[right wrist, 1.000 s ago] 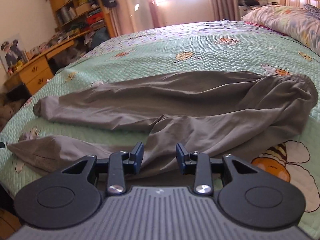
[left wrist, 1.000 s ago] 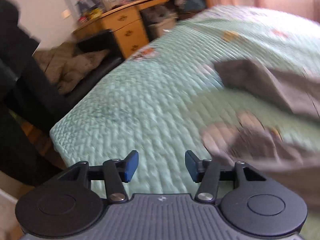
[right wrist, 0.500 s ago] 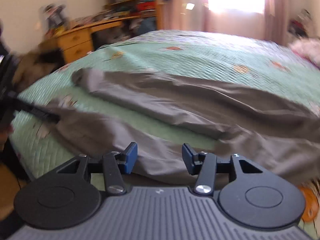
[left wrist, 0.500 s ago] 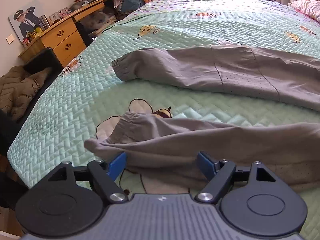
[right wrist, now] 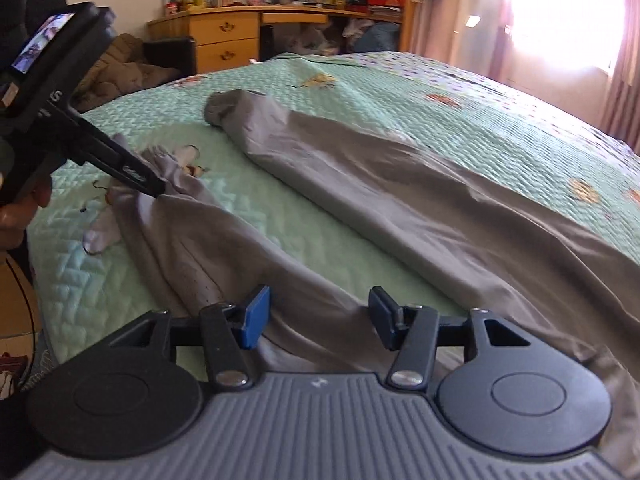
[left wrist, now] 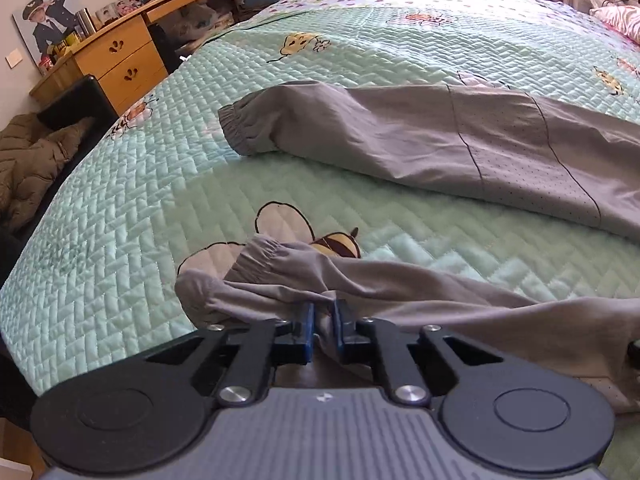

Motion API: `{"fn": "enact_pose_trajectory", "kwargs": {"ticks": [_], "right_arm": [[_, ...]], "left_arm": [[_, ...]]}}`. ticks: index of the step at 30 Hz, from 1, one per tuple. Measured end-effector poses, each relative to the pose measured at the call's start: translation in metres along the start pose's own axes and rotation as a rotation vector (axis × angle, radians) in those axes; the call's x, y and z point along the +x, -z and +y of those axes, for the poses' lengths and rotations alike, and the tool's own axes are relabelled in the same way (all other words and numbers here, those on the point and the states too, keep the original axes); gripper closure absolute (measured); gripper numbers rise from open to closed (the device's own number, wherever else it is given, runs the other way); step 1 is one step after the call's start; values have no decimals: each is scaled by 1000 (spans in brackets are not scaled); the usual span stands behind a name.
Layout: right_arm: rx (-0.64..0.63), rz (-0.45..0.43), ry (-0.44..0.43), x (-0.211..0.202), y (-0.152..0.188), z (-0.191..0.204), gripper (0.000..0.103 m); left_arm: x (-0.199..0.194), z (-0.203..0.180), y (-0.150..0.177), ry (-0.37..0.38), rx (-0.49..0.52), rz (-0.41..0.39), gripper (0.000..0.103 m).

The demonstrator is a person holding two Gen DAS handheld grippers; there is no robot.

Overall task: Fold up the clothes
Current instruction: 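Grasp the elastic cuff with the left tool while the right tool smooths the leg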

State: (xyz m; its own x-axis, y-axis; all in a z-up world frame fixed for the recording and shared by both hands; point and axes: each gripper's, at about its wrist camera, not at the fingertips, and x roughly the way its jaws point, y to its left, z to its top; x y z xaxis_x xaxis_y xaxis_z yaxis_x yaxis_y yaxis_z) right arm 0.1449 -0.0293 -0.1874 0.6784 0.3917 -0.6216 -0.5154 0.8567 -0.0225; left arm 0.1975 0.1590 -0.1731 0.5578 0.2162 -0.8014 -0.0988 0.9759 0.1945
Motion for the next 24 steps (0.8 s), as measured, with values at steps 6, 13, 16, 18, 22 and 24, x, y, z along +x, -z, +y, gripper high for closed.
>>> {"fn": "enact_pose_trajectory", "kwargs": {"ticks": [6, 13, 16, 18, 22, 24], "right_arm": [[-11, -34, -56, 13, -20, 20, 46], [-23, -84, -86, 13, -37, 33, 46], [15, -78, -72, 9, -35, 24, 46], [34, -75, -52, 0, -29, 16, 46], [85, -82, 27, -30, -10, -12, 46], [132, -85, 101, -48, 4, -35, 46]], "left_arm": [[2, 13, -2, -11, -19, -6, 100], [10, 60, -8, -111, -80, 2, 103], [10, 67, -7, -183, -67, -1, 103], [11, 71, -5, -182, -73, 4, 103], [10, 72, -2, -179, -81, 7, 103], [8, 72, -2, -174, -85, 2, 103]]}}
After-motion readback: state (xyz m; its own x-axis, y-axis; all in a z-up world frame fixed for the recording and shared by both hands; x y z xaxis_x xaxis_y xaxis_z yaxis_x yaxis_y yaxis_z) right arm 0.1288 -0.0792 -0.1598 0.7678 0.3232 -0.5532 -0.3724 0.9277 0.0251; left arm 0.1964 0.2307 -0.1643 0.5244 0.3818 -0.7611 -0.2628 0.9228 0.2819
